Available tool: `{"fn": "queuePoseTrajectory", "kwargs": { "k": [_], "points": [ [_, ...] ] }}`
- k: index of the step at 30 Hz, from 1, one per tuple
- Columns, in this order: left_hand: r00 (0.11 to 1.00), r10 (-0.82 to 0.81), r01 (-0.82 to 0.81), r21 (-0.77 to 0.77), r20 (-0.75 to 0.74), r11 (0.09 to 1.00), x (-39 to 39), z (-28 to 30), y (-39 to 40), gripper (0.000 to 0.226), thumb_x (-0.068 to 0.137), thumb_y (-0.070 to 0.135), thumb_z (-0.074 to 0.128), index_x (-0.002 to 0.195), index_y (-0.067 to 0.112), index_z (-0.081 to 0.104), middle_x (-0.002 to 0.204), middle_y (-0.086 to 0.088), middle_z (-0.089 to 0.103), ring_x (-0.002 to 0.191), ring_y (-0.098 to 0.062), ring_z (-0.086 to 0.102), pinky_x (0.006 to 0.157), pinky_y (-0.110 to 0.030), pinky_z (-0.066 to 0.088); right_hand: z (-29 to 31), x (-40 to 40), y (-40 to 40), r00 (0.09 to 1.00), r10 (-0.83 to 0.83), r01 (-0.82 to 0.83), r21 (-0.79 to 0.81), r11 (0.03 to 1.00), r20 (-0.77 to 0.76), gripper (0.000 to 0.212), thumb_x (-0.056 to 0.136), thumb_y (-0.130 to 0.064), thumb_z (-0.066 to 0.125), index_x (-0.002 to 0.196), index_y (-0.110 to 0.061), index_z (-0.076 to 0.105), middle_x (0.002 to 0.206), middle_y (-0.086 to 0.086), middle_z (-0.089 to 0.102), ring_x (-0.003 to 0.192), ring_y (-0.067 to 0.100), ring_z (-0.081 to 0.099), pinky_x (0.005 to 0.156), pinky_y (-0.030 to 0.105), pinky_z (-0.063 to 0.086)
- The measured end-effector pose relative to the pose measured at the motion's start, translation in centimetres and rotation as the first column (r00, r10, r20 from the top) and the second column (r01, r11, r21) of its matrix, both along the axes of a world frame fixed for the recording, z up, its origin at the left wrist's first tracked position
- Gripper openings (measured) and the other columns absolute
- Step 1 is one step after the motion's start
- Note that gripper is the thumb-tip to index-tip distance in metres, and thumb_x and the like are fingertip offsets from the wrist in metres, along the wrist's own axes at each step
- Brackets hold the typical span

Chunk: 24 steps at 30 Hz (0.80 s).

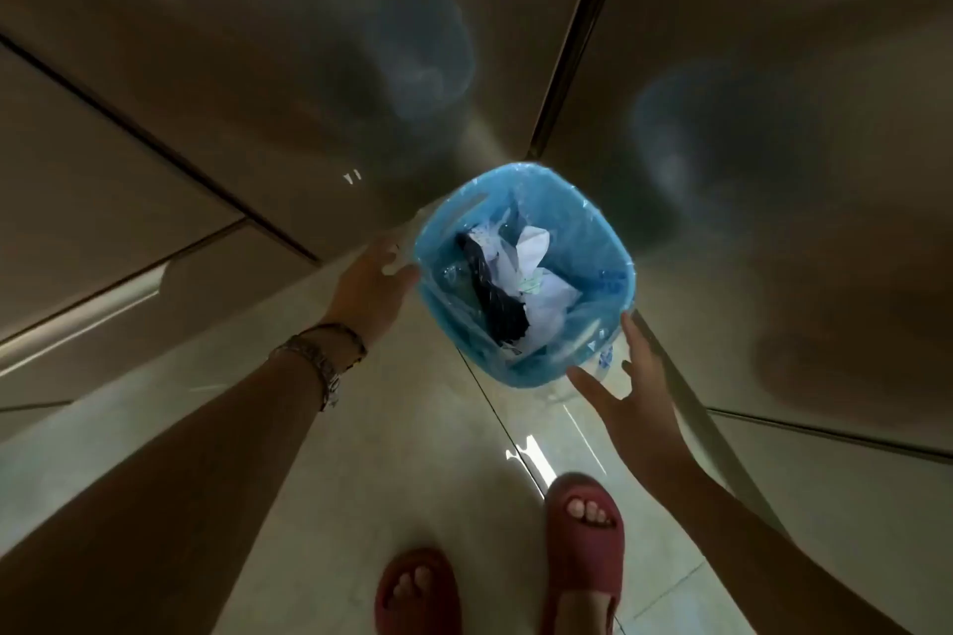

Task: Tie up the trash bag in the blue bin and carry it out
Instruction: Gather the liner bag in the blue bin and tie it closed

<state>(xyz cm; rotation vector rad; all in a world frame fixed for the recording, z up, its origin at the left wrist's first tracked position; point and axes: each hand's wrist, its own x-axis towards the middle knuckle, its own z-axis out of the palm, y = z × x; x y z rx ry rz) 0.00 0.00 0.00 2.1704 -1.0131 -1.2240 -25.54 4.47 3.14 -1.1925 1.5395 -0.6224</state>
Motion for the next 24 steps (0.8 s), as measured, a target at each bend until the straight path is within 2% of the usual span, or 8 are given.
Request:
{"fn": "queuePoseTrajectory", "kwargs": {
  "k": [3, 5, 8, 10, 13, 17, 20, 24],
  "points": [
    [0.999, -0.030, 0.031, -0.055, 0.018, 0.998, -0.4, -1.1, -0.1, 0.038, 0.089, 0.015, 0.056, 0.126, 0.011, 0.055, 0.126, -0.008, 0.059, 0.107, -0.020, 0.056, 0.083, -0.020, 0.036, -2.6, 0.0, 0.3, 0.992, 0.082, -0.073, 0.086, 0.994, -0.101, 0.073, 0.081, -0.026, 0.070, 0.143, -0.030, 0.032, 0.136, -0.009, 0.045, 0.123, -0.001, 0.044, 0.095, 0.014, 0.038],
    [0.999, 0.005, -0.007, -0.061, -0.033, 0.998, -1.0, -1.3, 0.1, 0.034, 0.089, 0.013, 0.053, 0.123, 0.013, 0.056, 0.116, -0.007, 0.062, 0.094, -0.019, 0.057, 0.077, -0.027, 0.044, -3.4, 0.2, 0.4, 0.990, 0.100, -0.086, 0.137, 0.987, -0.101, 0.083, 0.080, -0.030, 0.070, 0.148, -0.031, 0.022, 0.137, -0.013, 0.037, 0.128, 0.006, 0.037, 0.102, 0.025, 0.036],
    [0.997, 0.072, -0.074, -0.103, -0.025, 0.992, -2.0, -1.3, 0.8, 0.031, 0.090, 0.012, 0.052, 0.121, 0.011, 0.056, 0.102, 0.000, 0.059, 0.085, -0.017, 0.057, 0.063, -0.020, 0.047, -3.7, 0.2, 0.3, 0.989, 0.103, -0.086, 0.153, 0.984, -0.107, 0.087, 0.077, -0.030, 0.074, 0.147, -0.032, 0.023, 0.142, -0.007, 0.041, 0.130, 0.011, 0.041, 0.108, 0.039, 0.040],
    [0.991, 0.137, -0.137, -0.117, -0.013, 0.984, -2.5, -1.1, 1.6, 0.028, 0.091, 0.012, 0.052, 0.119, 0.009, 0.055, 0.095, 0.002, 0.058, 0.077, -0.016, 0.057, 0.058, -0.019, 0.047, -3.7, -0.2, -0.1, 0.990, 0.112, -0.098, 0.159, 0.982, -0.086, 0.087, 0.076, -0.027, 0.075, 0.146, -0.033, 0.025, 0.142, -0.007, 0.048, 0.125, 0.012, 0.050, 0.105, 0.046, 0.045],
    [0.967, 0.252, -0.255, -0.101, -0.040, 0.962, -3.2, -0.9, 3.5, 0.025, 0.090, 0.015, 0.056, 0.114, 0.012, 0.055, 0.090, 0.003, 0.056, 0.082, -0.022, 0.060, 0.071, -0.035, 0.055, -3.3, -0.8, -1.0, 0.976, 0.186, -0.170, 0.141, 0.975, -0.116, 0.086, 0.079, -0.018, 0.073, 0.147, -0.030, 0.021, 0.134, -0.007, 0.057, 0.116, 0.010, 0.058, 0.096, 0.047, 0.052],
    [0.892, 0.438, -0.445, -0.044, -0.110, 0.895, -4.2, -1.0, 7.4, 0.024, 0.086, 0.012, 0.061, 0.109, 0.016, 0.053, 0.099, -0.006, 0.061, 0.090, -0.030, 0.063, 0.083, -0.047, 0.056, -1.7, -0.8, -2.7, 0.932, 0.309, -0.281, 0.157, 0.947, -0.190, 0.091, 0.083, -0.019, 0.069, 0.151, -0.027, 0.008, 0.148, -0.008, 0.040, 0.125, 0.008, 0.048, 0.105, 0.044, 0.045],
    [0.830, 0.535, -0.539, 0.022, -0.158, 0.842, -4.3, -1.0, 9.9, 0.029, 0.088, 0.012, 0.060, 0.115, 0.013, 0.051, 0.109, -0.014, 0.062, 0.084, -0.027, 0.062, 0.077, -0.038, 0.054, -2.1, -1.5, -3.3, 0.923, 0.307, -0.262, 0.205, 0.943, -0.232, 0.093, 0.085, -0.013, 0.066, 0.151, -0.028, 0.002, 0.153, 0.001, 0.035, 0.136, 0.026, 0.040, 0.109, 0.049, 0.039],
    [0.832, 0.502, -0.506, 0.047, -0.236, 0.861, -3.0, -1.6, 10.4, 0.027, 0.091, 0.027, 0.056, 0.118, 0.021, 0.053, 0.111, -0.004, 0.059, 0.079, -0.013, 0.060, 0.073, -0.032, 0.047, -3.2, -2.4, -3.2, 0.945, 0.209, -0.154, 0.220, 0.963, -0.253, 0.083, 0.084, -0.013, 0.068, 0.149, -0.025, 0.019, 0.148, 0.005, 0.042, 0.128, 0.027, 0.046, 0.104, 0.038, 0.043]
  ]
}}
